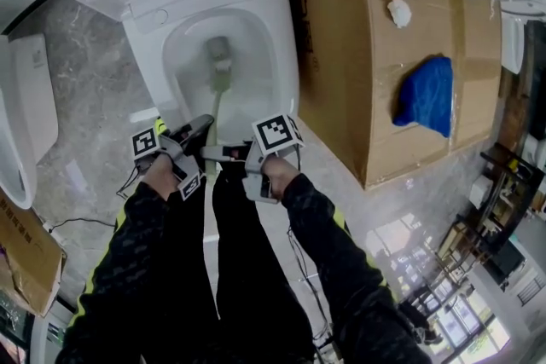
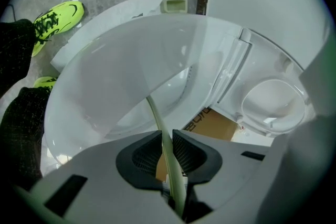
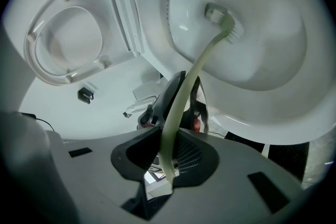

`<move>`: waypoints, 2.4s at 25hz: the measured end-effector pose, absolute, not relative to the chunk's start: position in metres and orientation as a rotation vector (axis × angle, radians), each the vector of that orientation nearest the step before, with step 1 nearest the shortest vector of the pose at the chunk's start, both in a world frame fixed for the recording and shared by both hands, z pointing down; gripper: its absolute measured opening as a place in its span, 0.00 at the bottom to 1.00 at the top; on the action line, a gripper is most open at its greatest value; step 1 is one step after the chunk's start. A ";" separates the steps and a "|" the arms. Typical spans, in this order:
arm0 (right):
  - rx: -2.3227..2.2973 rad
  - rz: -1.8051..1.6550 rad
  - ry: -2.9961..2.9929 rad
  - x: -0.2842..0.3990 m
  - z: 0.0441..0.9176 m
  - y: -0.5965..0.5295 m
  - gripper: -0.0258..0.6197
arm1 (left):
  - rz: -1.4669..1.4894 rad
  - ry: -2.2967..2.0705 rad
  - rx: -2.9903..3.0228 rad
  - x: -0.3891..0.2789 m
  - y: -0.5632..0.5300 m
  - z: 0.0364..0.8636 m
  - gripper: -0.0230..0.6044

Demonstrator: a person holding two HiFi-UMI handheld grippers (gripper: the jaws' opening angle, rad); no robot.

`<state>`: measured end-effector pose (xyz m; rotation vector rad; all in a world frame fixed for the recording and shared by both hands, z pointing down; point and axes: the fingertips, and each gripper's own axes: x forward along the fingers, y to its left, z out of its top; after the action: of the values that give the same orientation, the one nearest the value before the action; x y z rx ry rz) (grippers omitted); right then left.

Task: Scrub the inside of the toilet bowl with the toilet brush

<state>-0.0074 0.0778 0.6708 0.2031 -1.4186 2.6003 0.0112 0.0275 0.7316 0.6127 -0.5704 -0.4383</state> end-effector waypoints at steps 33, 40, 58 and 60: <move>0.167 2.535 -1.671 0.001 0.511 0.057 0.16 | -0.416 -0.540 0.847 0.020 -0.007 0.556 0.14; 0.121 2.488 -1.740 0.014 0.458 0.051 0.16 | -0.454 -0.542 0.896 0.031 -0.015 0.500 0.14; 0.027 2.410 -1.834 0.019 0.357 0.070 0.16 | -0.516 -0.575 0.978 0.032 -0.002 0.393 0.14; 0.029 2.390 -1.860 0.016 0.350 0.074 0.16 | -0.515 -0.574 0.990 0.029 0.002 0.385 0.14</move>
<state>0.0162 0.0741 0.3496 0.0294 -1.8602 2.3899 0.0286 0.0018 0.3846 0.9901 -0.5738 -0.5155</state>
